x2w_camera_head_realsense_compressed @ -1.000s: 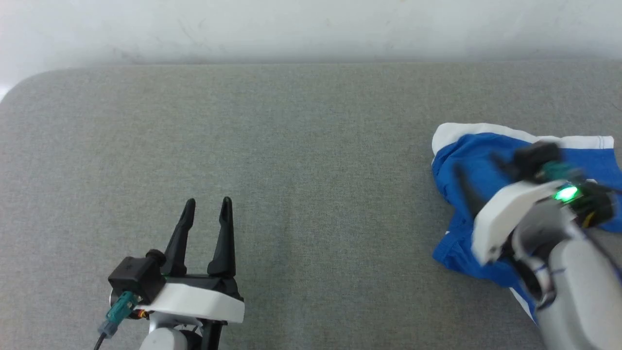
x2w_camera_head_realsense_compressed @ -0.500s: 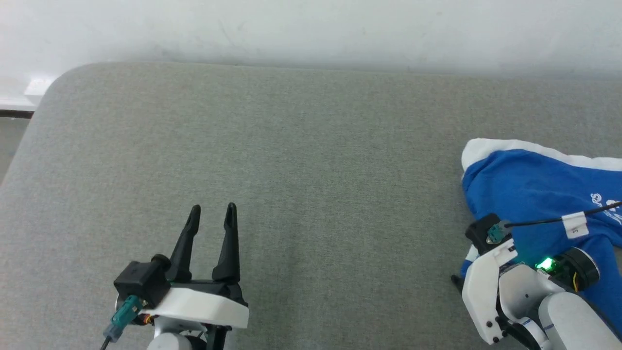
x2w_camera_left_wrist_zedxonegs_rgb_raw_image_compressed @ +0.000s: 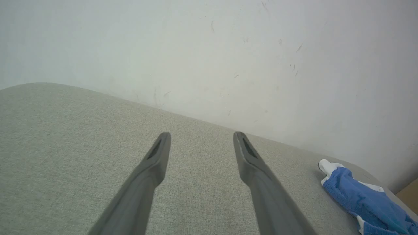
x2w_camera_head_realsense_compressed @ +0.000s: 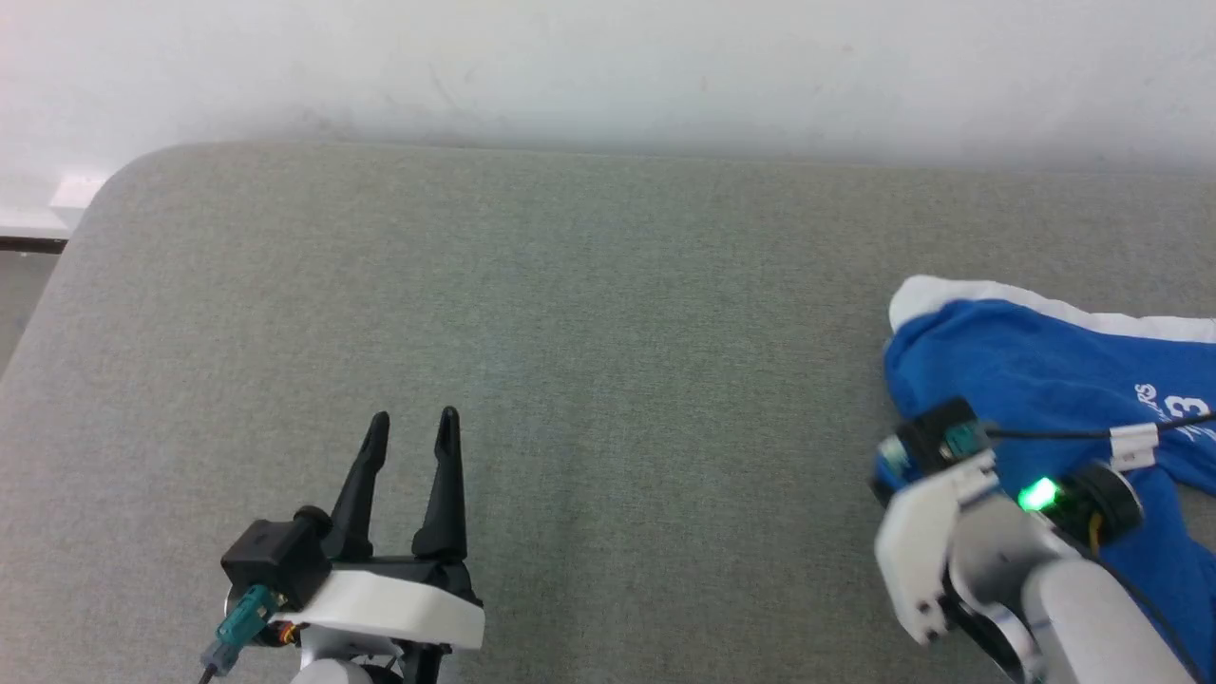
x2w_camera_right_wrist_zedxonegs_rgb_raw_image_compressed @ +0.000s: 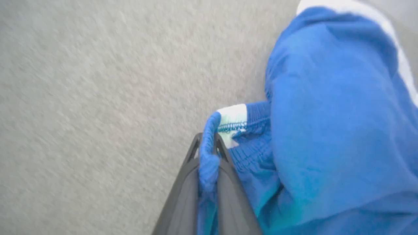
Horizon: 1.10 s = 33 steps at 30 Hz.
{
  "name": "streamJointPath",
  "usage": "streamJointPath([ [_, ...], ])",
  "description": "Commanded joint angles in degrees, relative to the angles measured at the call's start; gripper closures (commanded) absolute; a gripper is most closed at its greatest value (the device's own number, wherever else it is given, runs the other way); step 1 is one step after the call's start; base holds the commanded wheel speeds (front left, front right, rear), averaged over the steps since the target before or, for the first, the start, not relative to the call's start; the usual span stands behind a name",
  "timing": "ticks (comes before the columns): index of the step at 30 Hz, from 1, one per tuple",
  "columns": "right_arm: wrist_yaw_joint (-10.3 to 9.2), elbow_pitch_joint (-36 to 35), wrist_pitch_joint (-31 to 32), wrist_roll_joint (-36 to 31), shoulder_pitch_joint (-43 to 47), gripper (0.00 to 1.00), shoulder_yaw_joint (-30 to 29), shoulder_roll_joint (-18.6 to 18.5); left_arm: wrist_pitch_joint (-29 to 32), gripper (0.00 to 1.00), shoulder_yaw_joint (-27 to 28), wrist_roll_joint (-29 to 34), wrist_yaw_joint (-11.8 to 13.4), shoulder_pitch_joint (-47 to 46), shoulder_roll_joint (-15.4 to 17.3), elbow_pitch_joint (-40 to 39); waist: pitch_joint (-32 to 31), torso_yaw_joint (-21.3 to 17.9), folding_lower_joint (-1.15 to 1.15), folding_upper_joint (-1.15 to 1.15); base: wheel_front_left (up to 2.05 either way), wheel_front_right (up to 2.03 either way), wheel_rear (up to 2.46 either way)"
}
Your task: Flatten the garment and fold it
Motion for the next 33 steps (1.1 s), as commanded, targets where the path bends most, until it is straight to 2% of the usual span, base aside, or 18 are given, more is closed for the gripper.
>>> streamJointPath([
  [1, -0.05, -0.5, -1.8, -0.5, -2.2, 1.0, 0.4, 1.0, -0.3, 0.0, 0.2, -0.1, 0.2, 0.6, 0.0, -0.1, -0.1, -0.5, 0.0, 0.0, 0.0, 0.0, 0.0],
  [4, -0.05, -0.2, -6.8, 0.1, -6.8, 1.0, 4.2, 4.6, -0.3, 0.0, 0.8, 0.2, 0.2, 0.3, 0.0, -0.3, 0.1, -0.7, 0.0, 0.0, 0.0, 0.0, 0.0],
  [6, -0.05, 0.6, -9.3, 1.1, -9.5, 1.0, 8.7, 6.9, -0.3, 0.0, 1.2, 0.2, 0.2, 0.0, 0.0, -0.4, 0.4, -0.7, 0.0, 0.0, 0.0, 0.0, 0.0],
  [9, -0.05, 2.9, -10.5, 5.6, -11.7, 1.0, 18.5, 8.8, -0.3, 0.0, 1.6, 0.2, 0.3, -0.4, 0.0, -0.5, 1.0, 0.1, 0.0, 0.0, 0.0, 0.0, 0.0],
  [12, -0.05, 5.8, -10.3, 11.1, -12.4, 1.0, 27.9, 8.9, -0.3, 0.0, 2.0, 0.1, 0.4, -0.3, 0.0, -0.2, 1.4, 0.8, 0.0, 0.0, 0.0, 0.0, 0.0],
  [13, -0.05, 6.9, -10.4, 12.2, -12.5, 0.7, 29.8, 8.6, -0.3, 0.0, 2.0, 0.1, 0.4, -0.3, 0.0, 0.0, 1.6, 1.1, 0.0, 0.0, 0.0, 0.0, 0.0],
  [14, -0.05, 8.0, -10.6, 13.1, -12.6, 0.0, 31.4, 8.1, -0.3, 0.0, 2.0, 0.0, 0.3, -0.3, 0.0, 0.1, 1.7, 1.3, 0.0, 0.0, 0.0, 0.0, 0.0],
  [18, -0.05, 10.1, -14.3, 15.9, -13.4, 0.0, 31.9, 6.9, -0.3, 0.0, 1.9, -0.6, 0.6, 0.1, 0.0, 0.2, 1.7, 1.1, 0.0, 0.0, 0.0, 0.0, 0.0],
  [21, -0.05, 8.8, -19.3, 17.4, -13.5, 0.0, 26.5, 6.8, -0.3, 0.0, 1.9, -0.7, 0.7, 0.5, 0.0, 0.2, 1.3, 0.3, 0.0, 0.0, 0.0, 0.0, 0.0],
  [25, -0.05, 4.4, -28.1, 14.9, -10.5, 0.0, 13.2, 7.3, -0.3, 0.0, 2.4, -0.3, 0.9, 1.0, 0.0, -0.6, 0.5, -1.3, 0.0, 0.0, 0.0, 0.0, 0.0],
  [33, -0.05, -6.1, -42.6, -4.0, 6.6, 0.0, -18.0, 11.2, -0.3, 0.0, 3.4, 0.7, -0.1, 2.8, 0.0, -2.5, 1.0, -4.8, 0.0, 0.0, 0.0, 0.0, 0.0],
])
